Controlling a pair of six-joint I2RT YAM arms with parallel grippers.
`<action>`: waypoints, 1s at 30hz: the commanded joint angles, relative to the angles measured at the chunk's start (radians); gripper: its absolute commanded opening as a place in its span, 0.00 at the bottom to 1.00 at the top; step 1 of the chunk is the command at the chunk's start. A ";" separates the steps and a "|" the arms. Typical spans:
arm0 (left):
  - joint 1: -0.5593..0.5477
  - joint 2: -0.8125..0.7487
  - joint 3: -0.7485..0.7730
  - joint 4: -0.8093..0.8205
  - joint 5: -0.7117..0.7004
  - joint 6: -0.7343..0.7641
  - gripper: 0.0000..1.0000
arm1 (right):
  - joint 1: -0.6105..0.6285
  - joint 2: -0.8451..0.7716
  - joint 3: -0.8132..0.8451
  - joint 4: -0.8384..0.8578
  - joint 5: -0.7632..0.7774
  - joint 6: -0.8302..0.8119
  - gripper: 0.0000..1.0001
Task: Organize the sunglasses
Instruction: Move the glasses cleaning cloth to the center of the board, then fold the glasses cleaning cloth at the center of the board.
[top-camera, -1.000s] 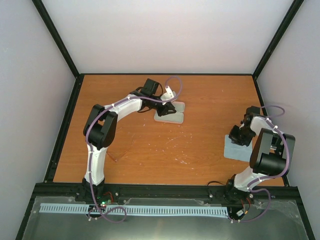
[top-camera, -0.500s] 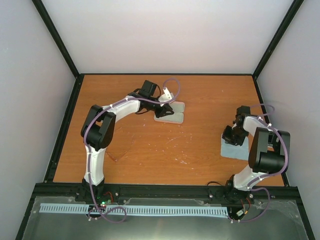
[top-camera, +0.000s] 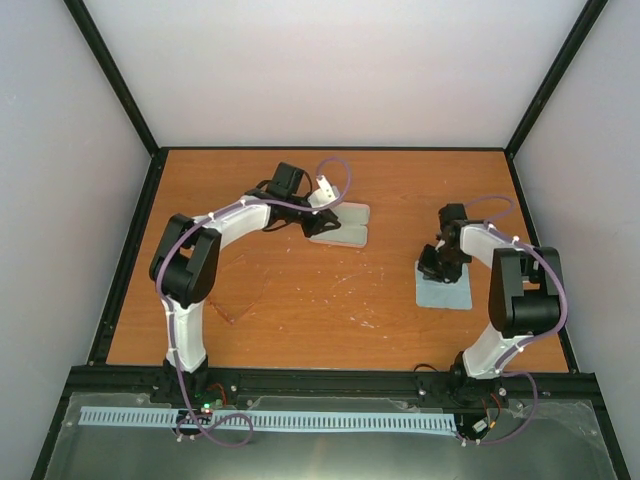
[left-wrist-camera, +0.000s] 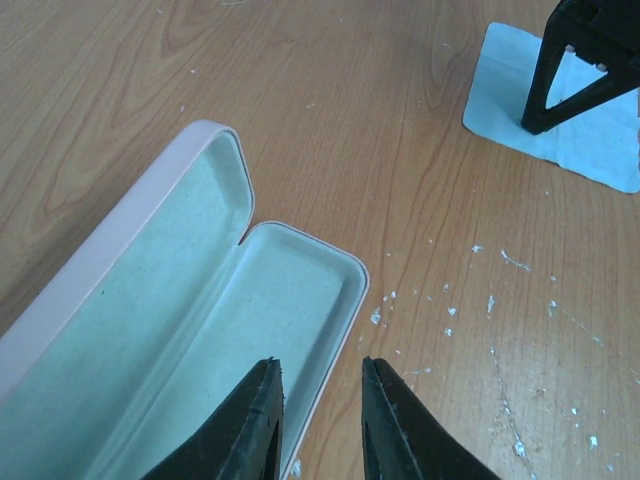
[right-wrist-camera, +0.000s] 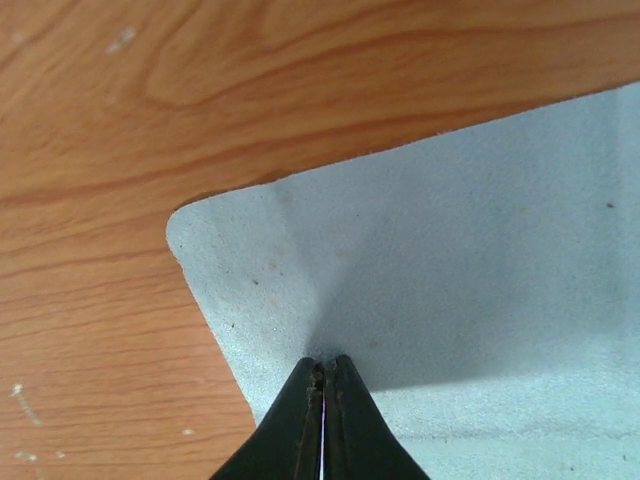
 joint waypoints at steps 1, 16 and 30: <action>0.008 -0.064 -0.045 0.048 0.002 0.002 0.25 | 0.079 0.038 0.015 -0.021 -0.017 0.085 0.03; 0.009 -0.006 -0.009 0.016 0.076 -0.082 0.23 | 0.252 0.059 0.139 -0.041 -0.012 0.279 0.03; -0.072 0.163 0.351 -0.197 0.158 -0.129 0.25 | -0.038 -0.088 0.170 -0.122 0.153 0.110 0.42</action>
